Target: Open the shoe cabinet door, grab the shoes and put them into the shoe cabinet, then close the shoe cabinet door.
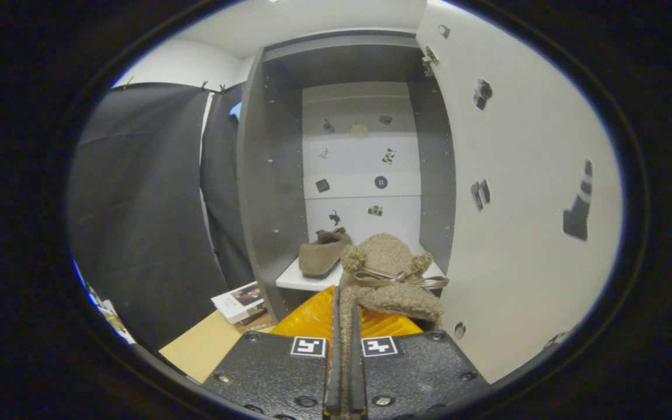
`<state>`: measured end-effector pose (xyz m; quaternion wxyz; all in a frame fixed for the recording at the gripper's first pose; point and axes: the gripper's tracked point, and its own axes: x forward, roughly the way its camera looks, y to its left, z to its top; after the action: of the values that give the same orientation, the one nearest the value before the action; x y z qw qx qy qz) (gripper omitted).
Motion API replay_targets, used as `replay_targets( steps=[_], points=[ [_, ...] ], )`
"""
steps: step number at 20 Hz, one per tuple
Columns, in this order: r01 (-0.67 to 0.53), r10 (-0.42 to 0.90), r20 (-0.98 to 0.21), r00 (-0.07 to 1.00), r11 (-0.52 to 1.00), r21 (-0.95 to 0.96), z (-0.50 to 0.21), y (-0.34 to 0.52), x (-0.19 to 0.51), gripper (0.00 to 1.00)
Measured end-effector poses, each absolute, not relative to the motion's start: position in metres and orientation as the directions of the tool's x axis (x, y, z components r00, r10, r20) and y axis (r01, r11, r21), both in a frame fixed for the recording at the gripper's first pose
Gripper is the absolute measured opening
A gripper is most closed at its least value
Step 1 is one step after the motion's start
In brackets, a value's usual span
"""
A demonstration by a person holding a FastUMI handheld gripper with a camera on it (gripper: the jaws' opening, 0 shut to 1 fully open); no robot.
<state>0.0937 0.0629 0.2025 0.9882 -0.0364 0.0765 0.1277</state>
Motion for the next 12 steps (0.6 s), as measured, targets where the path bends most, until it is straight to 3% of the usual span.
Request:
replay_targets(
  steps=[7,12],
  points=[
    [-0.196,0.178,-0.189,0.966,0.977,-0.08,0.26,0.08,0.201,0.09],
    [-0.164,0.099,-0.285,0.953,0.963,-0.212,0.217,0.071,0.303,0.09]
  ],
)
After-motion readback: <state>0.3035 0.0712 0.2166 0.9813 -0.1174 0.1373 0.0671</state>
